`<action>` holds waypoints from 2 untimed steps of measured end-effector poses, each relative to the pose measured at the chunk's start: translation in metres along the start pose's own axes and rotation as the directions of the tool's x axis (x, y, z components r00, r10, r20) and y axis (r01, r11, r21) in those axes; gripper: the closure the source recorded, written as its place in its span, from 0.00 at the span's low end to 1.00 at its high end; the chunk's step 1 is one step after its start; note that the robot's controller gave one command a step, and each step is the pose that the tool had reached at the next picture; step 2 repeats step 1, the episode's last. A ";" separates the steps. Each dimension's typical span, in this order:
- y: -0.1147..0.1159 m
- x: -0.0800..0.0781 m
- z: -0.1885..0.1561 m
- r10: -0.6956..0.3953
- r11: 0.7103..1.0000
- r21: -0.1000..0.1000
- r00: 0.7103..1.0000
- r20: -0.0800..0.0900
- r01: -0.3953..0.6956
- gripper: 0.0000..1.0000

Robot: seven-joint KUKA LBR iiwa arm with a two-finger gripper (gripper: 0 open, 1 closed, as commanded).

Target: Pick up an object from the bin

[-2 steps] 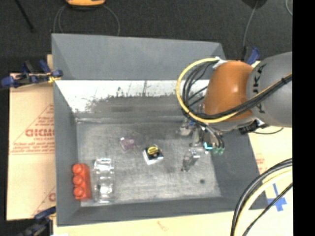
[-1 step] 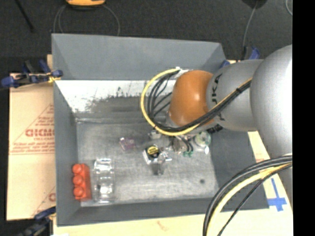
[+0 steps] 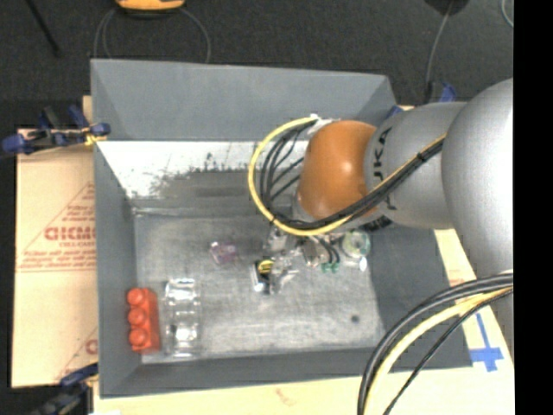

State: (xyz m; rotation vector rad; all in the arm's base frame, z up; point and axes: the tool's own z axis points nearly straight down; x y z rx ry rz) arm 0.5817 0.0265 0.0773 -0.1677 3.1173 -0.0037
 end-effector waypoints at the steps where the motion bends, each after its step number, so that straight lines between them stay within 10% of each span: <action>1: 0.020 -0.013 -0.169 0.047 0.999 -0.004 0.999 -0.008 -0.047 1.00; 2: 0.020 -0.013 -0.169 0.047 0.999 -0.004 0.999 -0.008 -0.047 1.00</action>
Offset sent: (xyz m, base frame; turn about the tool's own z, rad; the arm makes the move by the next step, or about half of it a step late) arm 0.0045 0.0210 0.1630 0.0501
